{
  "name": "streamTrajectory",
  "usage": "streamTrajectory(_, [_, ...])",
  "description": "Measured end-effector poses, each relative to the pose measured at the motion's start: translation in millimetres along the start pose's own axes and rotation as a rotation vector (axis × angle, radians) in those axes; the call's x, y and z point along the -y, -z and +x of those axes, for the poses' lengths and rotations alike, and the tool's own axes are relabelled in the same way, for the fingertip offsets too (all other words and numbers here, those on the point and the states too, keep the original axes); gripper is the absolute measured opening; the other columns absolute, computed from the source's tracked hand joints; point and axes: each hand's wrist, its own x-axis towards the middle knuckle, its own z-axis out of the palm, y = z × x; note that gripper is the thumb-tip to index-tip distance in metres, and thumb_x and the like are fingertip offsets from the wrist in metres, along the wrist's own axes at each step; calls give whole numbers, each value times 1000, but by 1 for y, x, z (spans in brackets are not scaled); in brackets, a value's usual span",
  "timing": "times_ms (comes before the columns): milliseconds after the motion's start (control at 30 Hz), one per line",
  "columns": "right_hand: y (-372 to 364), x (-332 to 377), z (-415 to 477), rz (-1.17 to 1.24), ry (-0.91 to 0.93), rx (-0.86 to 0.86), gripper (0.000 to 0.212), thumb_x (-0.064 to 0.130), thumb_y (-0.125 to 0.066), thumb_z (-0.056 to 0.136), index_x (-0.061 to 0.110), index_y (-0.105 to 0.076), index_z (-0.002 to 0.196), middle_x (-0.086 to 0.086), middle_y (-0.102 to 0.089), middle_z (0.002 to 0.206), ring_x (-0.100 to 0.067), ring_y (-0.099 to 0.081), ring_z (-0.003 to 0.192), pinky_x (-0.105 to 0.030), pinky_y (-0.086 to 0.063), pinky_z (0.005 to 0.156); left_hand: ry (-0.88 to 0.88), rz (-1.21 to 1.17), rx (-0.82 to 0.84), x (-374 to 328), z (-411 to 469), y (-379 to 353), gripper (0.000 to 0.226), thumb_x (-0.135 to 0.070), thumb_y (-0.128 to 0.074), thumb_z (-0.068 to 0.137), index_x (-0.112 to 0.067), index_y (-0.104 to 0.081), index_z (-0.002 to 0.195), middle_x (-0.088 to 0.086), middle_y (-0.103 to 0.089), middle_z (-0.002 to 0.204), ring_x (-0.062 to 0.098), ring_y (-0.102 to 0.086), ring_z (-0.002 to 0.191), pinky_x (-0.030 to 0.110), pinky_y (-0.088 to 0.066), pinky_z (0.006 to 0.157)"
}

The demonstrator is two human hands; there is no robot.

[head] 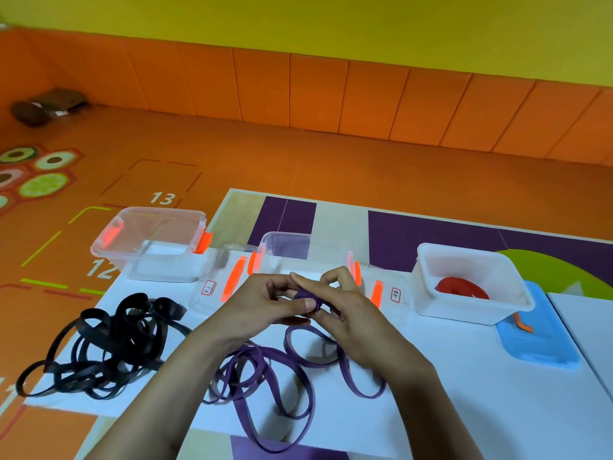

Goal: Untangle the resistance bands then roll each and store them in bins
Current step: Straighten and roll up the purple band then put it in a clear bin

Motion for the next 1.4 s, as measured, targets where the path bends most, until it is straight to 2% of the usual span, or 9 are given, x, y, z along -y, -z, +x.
streamTrajectory(233, [2, 1, 3, 94, -66, -149, 57, 30, -66, 98, 49, -43, 147, 22, -52, 115, 2, -56, 103, -13, -45, 90, -162, -15, -197, 4, 3, -12, 19, -7, -78, 82, -9, -79, 101, 13, -79, 86, 23, -76, 77, 29, -61, 77])
streamTrajectory(367, [4, 1, 6, 135, -123, -294, 45, 44, -74, 88, 48, -50, 126, 21, -59, 86, -3, -59, 82, -14, -47, 72, -238, -137, -359, -2, 6, -26, 16, -2, -77, 84, -12, -80, 97, 9, -79, 85, 20, -74, 75, 32, -63, 80])
streamTrajectory(500, [-23, 10, 10, 41, -64, -430, 49, 44, -68, 90, 46, -45, 133, 20, -56, 113, -5, -56, 98, -26, -52, 80, -234, -209, -449, -2, 7, -40, 11, -10, -79, 85, -16, -81, 94, 11, -79, 84, 31, -77, 80, 37, -62, 83])
streamTrajectory(600, [-29, 13, 14, -45, -124, -514, 41, 41, -62, 94, 46, -47, 131, 12, -52, 111, -12, -50, 106, -30, -49, 78, -242, -173, -483, -1, 6, -47, 10, -14, -78, 86, -17, -80, 96, 8, -79, 82, 27, -76, 80, 34, -61, 83])
streamTrajectory(767, [-23, 7, 10, -133, -130, -362, 47, 35, -54, 102, 45, -37, 145, 14, -44, 114, -14, -60, 91, -31, -44, 79, -161, -207, -413, 4, 6, -46, 11, -12, -78, 87, -13, -79, 98, 11, -78, 85, 26, -77, 82, 33, -63, 79])
streamTrajectory(1000, [-2, 1, 3, -176, -7, -56, 65, 36, -54, 104, 63, -18, 151, 11, -38, 100, -12, -52, 83, -26, -48, 76, -6, 70, 38, 0, 9, -2, 22, -16, -79, 87, -9, -76, 108, 15, -77, 96, 27, -76, 91, 38, -62, 84])
streamTrajectory(1200, [-3, 4, 4, -96, -45, -179, 70, 35, -63, 98, 55, -24, 153, 21, -46, 113, 6, -50, 92, -14, -41, 81, -115, 14, -147, 6, 8, -17, 17, -14, -77, 88, -12, -79, 104, 12, -79, 94, 26, -75, 88, 40, -63, 83])
streamTrajectory(1267, [-6, 6, 4, -24, -85, -266, 65, 36, -70, 90, 48, -36, 144, 21, -52, 122, 3, -54, 103, -15, -45, 87, -125, -58, -222, 7, 9, -27, 15, -14, -78, 87, -11, -79, 102, 14, -78, 92, 27, -76, 89, 40, -63, 82])
streamTrajectory(1400, [-23, 14, 8, -109, -136, -406, 48, 39, -69, 79, 38, -46, 121, 16, -47, 106, -6, -53, 87, -26, -49, 74, -123, -231, -353, 6, 10, -47, 15, -15, -78, 86, -11, -79, 101, 10, -79, 92, 28, -77, 90, 40, -61, 87])
